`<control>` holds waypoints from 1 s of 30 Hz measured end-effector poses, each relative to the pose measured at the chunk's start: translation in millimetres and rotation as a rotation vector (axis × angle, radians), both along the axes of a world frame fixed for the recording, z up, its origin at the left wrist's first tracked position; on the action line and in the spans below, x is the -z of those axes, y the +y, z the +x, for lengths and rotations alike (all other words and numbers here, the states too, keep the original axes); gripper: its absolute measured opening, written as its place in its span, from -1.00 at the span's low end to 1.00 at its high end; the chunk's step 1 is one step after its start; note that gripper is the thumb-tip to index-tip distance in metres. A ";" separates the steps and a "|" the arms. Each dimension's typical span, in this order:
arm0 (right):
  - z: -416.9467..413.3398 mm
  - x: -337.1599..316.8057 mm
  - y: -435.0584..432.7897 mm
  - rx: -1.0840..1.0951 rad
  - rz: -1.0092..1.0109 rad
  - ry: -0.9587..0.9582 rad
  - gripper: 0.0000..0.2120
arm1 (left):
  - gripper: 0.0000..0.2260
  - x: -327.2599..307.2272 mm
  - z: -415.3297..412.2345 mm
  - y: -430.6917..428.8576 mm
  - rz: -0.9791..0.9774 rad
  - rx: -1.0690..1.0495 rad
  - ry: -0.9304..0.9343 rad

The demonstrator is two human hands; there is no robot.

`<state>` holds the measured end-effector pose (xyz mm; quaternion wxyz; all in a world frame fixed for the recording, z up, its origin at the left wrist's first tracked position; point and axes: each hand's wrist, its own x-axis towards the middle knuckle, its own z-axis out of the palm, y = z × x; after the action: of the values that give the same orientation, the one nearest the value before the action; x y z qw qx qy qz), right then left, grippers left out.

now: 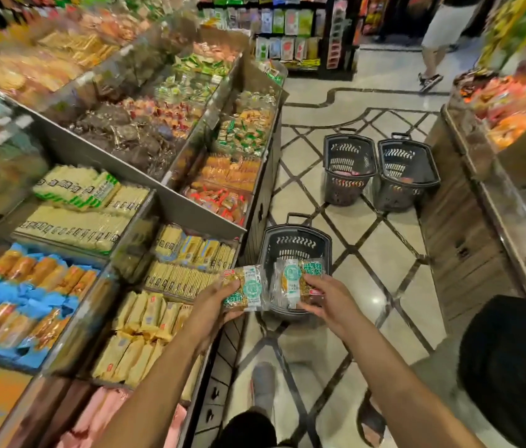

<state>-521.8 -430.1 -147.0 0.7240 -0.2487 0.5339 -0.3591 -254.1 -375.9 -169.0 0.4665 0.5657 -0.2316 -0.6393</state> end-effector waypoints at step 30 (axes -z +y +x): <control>-62.4 183.8 -236.4 0.091 0.243 0.140 -0.75 | -0.74 170.1 -68.9 -280.1 0.382 0.092 -0.197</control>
<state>-584.2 -666.5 -330.8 0.6928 -0.1592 0.6333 -0.3060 -323.0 -656.0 -339.1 0.2964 0.6924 -0.1760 -0.6339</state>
